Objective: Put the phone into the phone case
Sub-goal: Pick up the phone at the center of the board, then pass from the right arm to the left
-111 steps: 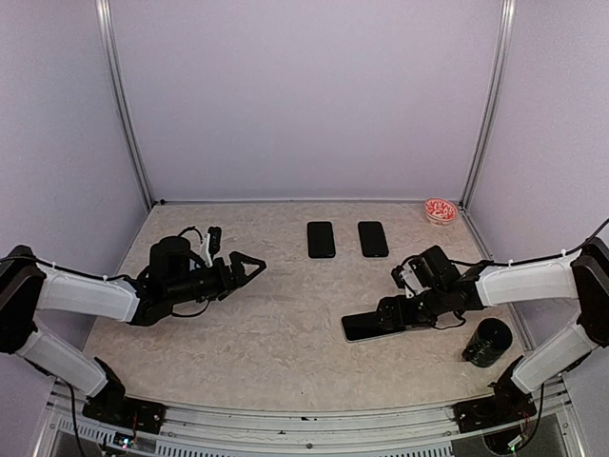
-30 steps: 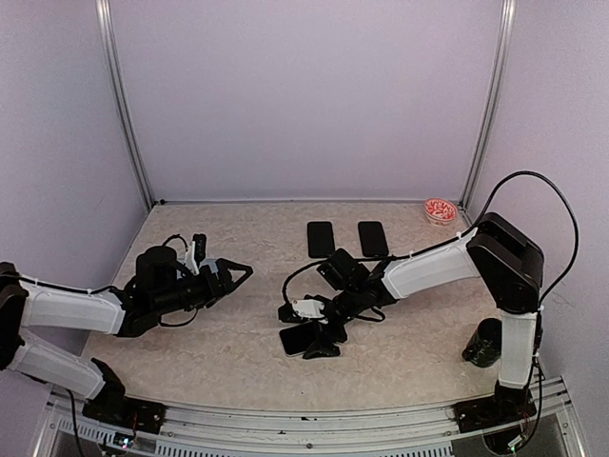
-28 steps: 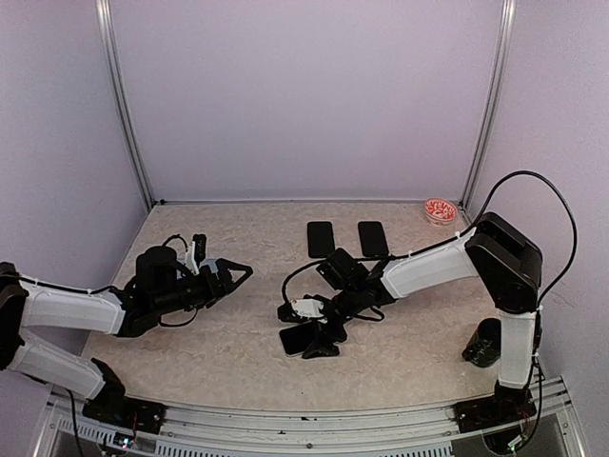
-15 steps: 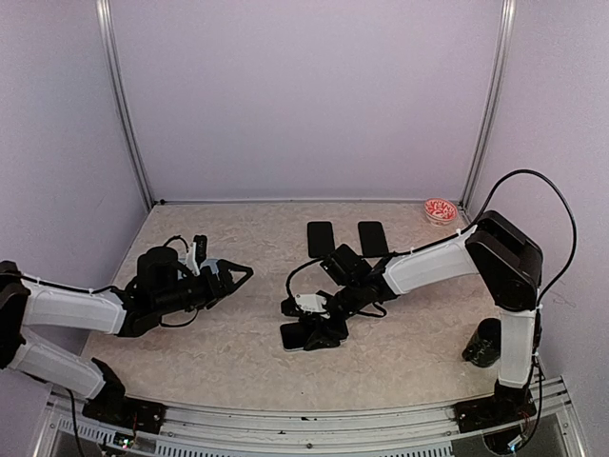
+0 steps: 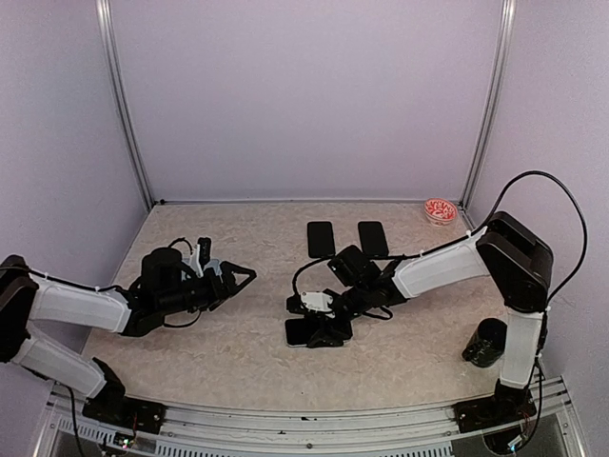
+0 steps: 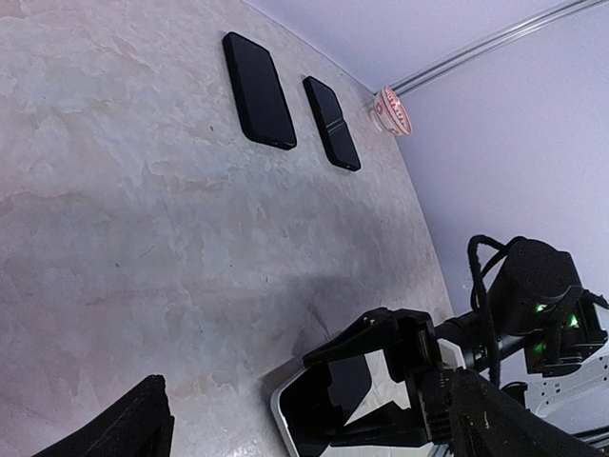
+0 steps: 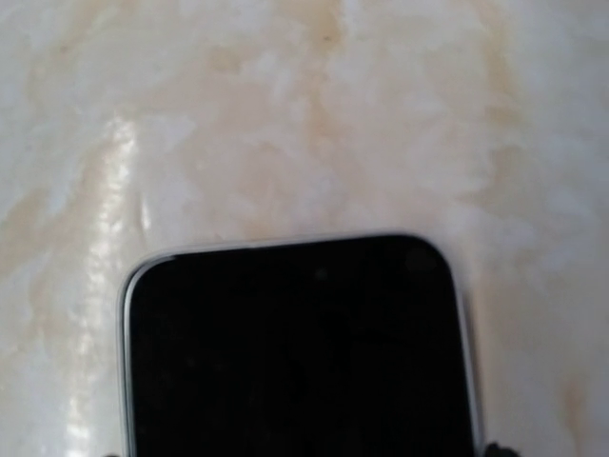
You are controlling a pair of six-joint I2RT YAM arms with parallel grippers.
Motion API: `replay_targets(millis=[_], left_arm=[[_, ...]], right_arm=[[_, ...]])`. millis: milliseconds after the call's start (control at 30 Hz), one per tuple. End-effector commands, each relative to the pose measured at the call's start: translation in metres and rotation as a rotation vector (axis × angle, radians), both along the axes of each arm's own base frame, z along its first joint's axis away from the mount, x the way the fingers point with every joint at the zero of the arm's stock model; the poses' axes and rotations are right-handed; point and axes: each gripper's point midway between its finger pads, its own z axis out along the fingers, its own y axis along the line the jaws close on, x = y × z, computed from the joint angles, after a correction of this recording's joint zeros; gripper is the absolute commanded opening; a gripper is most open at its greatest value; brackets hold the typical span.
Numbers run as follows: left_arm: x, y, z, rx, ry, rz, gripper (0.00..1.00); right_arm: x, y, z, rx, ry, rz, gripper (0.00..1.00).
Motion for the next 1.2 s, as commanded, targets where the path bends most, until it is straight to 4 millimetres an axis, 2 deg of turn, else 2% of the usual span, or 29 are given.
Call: replay_targets(millis=[0,533,933,1167], left_arm=[[0.000,-0.016,0.008,-0.036,-0.022,-0.054,0.99],[-0.018,-0.082,-0.004,-0.064,0.006,-0.297,0.92],[-0.024,-0.103,-0.016,-0.083,0.057,-0.369,0.83],[-0.027,-0.111,-0.011,-0.108,0.056,-0.407,0.68]], right_arm=[[0.020,0.011,0.052,0.148,-0.120,-0.068,0.62],[0.024,0.013,0.095,0.291,-0.261,-0.168,0.62],[0.019,0.020,0.101,0.308,-0.339,-0.188,0.63],[0.017,0.024,0.107,0.320,-0.359,-0.187,0.63]])
